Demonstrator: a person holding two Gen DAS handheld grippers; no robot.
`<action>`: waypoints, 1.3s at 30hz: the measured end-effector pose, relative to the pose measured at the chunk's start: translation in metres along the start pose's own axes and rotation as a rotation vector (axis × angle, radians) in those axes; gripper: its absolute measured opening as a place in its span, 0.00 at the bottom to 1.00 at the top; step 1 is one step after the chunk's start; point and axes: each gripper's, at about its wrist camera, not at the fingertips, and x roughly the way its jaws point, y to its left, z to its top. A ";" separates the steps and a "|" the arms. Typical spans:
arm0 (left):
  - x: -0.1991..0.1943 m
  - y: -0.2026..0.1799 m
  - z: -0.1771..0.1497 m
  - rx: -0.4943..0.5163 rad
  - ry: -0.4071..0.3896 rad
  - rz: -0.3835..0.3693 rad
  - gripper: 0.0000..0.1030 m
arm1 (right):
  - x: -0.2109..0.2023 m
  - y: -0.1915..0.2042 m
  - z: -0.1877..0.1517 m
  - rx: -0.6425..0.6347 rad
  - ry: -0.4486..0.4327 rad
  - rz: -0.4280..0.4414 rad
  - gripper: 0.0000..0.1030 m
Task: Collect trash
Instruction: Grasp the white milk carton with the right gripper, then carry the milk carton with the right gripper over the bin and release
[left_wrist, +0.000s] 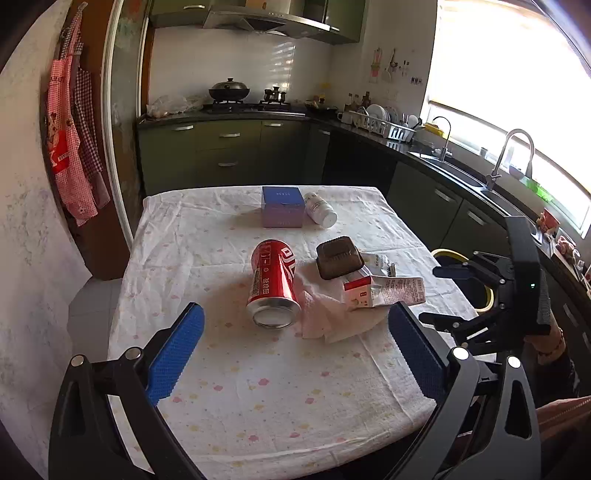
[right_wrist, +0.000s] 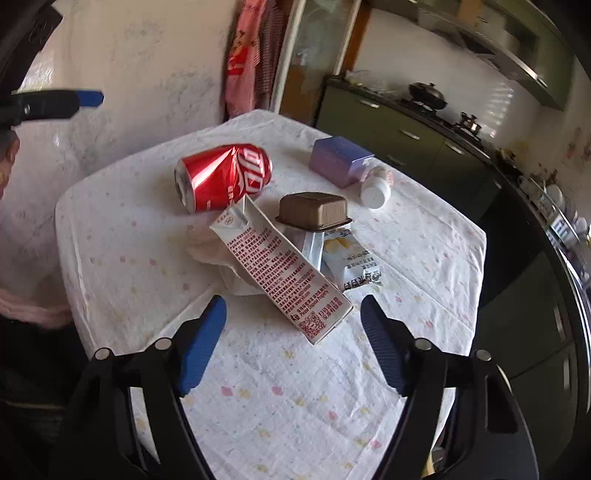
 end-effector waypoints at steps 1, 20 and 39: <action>-0.001 -0.001 0.000 0.002 -0.004 0.001 0.95 | 0.005 0.000 0.000 -0.038 0.016 -0.003 0.61; 0.023 -0.003 -0.001 -0.008 0.045 -0.038 0.95 | 0.064 -0.014 0.017 -0.431 0.244 0.145 0.42; 0.045 -0.012 -0.005 -0.031 0.066 -0.078 0.95 | -0.037 -0.076 -0.054 0.290 0.028 0.151 0.34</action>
